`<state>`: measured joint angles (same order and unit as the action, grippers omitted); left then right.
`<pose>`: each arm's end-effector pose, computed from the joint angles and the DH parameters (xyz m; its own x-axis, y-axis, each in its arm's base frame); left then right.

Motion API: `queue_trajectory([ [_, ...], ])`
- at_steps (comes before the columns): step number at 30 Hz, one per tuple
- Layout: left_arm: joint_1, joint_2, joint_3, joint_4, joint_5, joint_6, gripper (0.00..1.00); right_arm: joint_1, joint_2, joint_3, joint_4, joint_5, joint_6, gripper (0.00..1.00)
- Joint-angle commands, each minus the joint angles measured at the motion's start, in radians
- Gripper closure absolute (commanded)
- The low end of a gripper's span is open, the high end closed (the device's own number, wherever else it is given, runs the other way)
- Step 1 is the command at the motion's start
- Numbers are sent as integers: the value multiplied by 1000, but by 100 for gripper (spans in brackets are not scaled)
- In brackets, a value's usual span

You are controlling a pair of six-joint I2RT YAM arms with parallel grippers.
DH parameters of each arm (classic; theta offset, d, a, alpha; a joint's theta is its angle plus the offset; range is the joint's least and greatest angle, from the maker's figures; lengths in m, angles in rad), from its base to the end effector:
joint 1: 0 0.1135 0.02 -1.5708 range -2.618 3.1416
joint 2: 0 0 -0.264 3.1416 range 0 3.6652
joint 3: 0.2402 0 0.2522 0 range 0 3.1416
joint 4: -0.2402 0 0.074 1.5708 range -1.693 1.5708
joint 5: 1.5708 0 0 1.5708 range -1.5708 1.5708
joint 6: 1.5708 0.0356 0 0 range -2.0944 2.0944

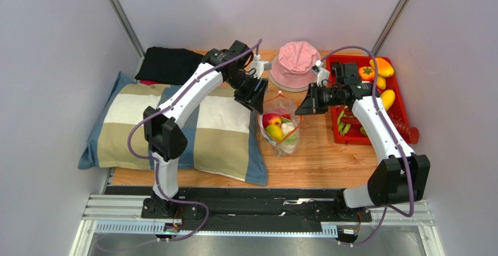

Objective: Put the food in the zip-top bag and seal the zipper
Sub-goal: Adjust the zipper food storage bag at the center of the board.

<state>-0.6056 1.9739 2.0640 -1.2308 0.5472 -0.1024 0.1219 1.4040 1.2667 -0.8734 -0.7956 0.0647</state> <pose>0.3230 -0.2462 0.3432 -0.8113 0.4556 -0.3664 0.5846 0.6285 -0.5131 0.2744 0.0592 0.3159 -0.8690 -0.0609 -0.4910 -0.4064 0.6538 0.6382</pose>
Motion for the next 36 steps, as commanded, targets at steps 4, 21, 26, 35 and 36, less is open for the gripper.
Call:
queue_trajectory([
  [4,3,-79,-99,2,135,-19,48,-4,-36,39,8,1,-20,100],
  [21,-14,-21,15,62,224,-66,100,-550,311,681,-107,146,-267,15],
  [26,-13,-18,11,82,218,-71,100,-579,498,835,-225,341,-410,14],
  [35,-11,-17,-7,94,227,-82,100,-582,599,794,-236,614,-563,13],
  [36,-11,-15,-11,100,229,-82,100,-585,604,787,-234,628,-565,13],
])
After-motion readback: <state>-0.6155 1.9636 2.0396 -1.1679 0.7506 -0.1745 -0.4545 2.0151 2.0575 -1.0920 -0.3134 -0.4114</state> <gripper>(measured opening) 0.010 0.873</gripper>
